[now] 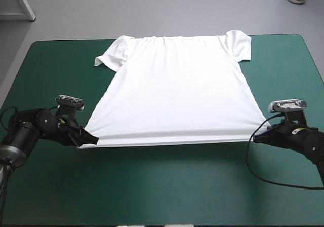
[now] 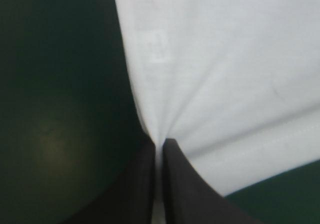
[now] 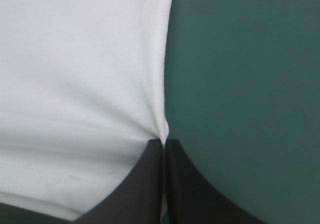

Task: Fold the cloth

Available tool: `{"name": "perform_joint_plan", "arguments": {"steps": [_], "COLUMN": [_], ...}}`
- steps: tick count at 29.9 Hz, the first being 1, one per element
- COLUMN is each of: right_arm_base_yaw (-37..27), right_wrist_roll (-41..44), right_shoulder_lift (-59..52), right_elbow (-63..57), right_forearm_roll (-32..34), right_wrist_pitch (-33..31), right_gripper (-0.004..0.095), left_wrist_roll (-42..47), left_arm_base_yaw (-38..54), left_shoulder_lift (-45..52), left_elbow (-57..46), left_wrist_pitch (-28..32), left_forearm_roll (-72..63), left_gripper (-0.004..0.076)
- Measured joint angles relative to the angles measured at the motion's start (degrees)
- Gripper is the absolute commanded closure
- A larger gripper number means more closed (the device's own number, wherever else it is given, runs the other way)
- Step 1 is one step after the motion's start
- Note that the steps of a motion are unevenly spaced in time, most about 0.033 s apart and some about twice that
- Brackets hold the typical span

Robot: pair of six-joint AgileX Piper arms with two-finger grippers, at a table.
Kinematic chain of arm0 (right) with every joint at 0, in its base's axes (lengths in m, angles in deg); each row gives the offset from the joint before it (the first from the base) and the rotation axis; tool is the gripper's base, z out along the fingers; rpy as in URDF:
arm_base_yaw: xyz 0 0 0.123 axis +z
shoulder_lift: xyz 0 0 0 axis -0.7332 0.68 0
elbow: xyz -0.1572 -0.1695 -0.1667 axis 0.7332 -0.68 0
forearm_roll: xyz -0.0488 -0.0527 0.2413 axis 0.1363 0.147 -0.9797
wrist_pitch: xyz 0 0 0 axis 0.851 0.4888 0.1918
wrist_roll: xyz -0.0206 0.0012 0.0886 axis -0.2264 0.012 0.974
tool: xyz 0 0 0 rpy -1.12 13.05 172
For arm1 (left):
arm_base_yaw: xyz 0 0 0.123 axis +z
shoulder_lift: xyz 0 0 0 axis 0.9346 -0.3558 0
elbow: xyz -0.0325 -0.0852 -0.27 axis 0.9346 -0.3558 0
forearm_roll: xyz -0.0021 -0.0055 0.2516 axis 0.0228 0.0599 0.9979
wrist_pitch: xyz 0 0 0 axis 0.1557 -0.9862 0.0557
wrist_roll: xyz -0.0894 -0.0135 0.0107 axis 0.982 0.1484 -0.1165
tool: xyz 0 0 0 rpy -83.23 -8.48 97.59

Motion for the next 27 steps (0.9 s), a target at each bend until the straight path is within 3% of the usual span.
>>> {"name": "perform_joint_plan", "arguments": {"steps": [5,10,20,27], "right_arm_base_yaw": [-0.1,-0.1,-0.2,-0.2], "right_wrist_roll": [4.5,8.3,9.4,9.6], "right_shoulder_lift": [-3.2,-5.0,-5.4,-5.4], "right_elbow": [-1.9,-2.2,-2.2,-2.2], "right_forearm_roll": [2.6,5.7,6.8,7.0], "right_wrist_pitch": [-6.3,-10.8,-19.3,-20.8], "right_gripper": [0.0921,0.0921,0.0921,0.0921], "left_wrist_roll": [2.4,2.9,4.1,1.8], "left_arm_base_yaw": [0.0,0.0,0.0,0.0], "left_shoulder_lift": [0.2,0.2,0.5,0.5], "left_elbow": [-1.7,-5.7,-11.4,-11.4], "left_wrist_pitch": [-9.5,-14.3,-15.3,-14.9], "left_forearm_roll": [2.3,1.1,-0.6,-3.2], "left_gripper": [0.0705,0.0705,0.0705,0.0705]}}
